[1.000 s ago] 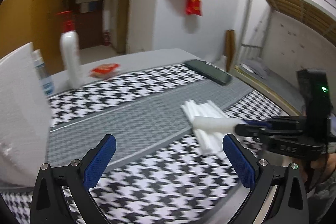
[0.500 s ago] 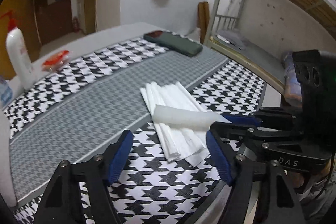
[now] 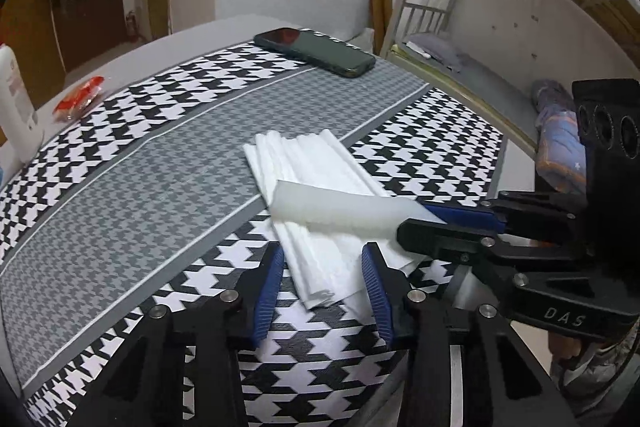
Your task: Organize soft objects
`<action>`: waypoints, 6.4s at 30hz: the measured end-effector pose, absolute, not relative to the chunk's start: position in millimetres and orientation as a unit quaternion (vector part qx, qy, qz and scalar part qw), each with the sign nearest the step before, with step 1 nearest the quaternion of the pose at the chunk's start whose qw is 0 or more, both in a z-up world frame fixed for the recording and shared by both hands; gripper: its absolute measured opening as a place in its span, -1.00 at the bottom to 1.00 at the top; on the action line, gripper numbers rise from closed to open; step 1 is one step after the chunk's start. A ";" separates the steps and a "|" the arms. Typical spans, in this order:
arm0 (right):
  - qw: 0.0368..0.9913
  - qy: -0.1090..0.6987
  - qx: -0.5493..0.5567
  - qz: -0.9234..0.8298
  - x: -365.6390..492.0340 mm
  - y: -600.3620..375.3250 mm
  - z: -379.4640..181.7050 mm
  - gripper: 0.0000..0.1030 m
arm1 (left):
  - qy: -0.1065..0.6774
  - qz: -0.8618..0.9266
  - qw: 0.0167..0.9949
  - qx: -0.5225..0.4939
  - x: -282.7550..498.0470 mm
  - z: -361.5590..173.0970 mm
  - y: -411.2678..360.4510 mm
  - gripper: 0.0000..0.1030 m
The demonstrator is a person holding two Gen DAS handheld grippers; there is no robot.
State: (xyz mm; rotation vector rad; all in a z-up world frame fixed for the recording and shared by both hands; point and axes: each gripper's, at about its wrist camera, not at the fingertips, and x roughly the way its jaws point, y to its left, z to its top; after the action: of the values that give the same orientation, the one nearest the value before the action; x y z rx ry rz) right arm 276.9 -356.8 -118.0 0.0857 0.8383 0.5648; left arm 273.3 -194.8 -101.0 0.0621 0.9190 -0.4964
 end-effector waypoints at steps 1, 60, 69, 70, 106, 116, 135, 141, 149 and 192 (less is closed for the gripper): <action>0.874 0.401 0.041 0.270 276.8 -357.1 -118.0 -0.58 | 0.439 -0.237 0.866 0.034 273.7 -101.4 -197.2 -0.50; 0.883 0.407 -0.068 0.225 277.9 -351.9 -115.2 -0.08 | 0.439 -0.113 0.889 0.061 258.7 -104.4 -127.2 0.45; 0.878 0.410 -0.088 0.232 278.4 -349.2 -115.3 -0.08 | 0.441 -0.113 0.889 0.053 261.2 -105.4 -131.7 0.17; 0.876 0.411 -0.092 0.234 278.6 -349.0 -115.3 -0.08 | 0.440 -0.114 0.889 0.053 261.1 -104.5 -132.1 -0.06; 0.902 0.343 -0.013 0.262 255.0 -351.8 -66.2 -0.56 | 0.342 -0.103 0.933 0.044 216.7 -40.7 -94.4 -0.89; 0.910 0.308 -0.004 0.278 245.8 -328.1 -41.7 -0.56 | 0.309 -0.091 0.946 0.039 201.6 -14.7 -72.6 -0.89; 0.912 0.252 0.014 0.323 214.6 -276.5 -7.9 -0.56 | 0.243 -0.059 0.968 0.034 147.6 27.9 -24.4 -0.89; 0.911 0.242 0.005 0.334 204.9 -254.4 1.8 -0.56 | 0.218 -0.046 0.975 0.027 125.3 39.3 -6.6 -0.89; 0.908 0.219 0.001 0.358 190.0 -220.3 14.5 -0.56 | 0.201 -0.033 0.979 0.015 103.9 52.1 23.5 -0.89; 0.861 0.212 -0.042 0.460 188.5 -80.9 29.1 -0.56 | 0.183 0.094 0.978 -0.019 49.5 44.0 125.9 -0.89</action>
State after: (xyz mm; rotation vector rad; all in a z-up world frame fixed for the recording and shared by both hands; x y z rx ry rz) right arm 188.5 -80.9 29.1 -0.0872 0.4455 0.9653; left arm 49.5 125.9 44.0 -0.0382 0.3685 0.1894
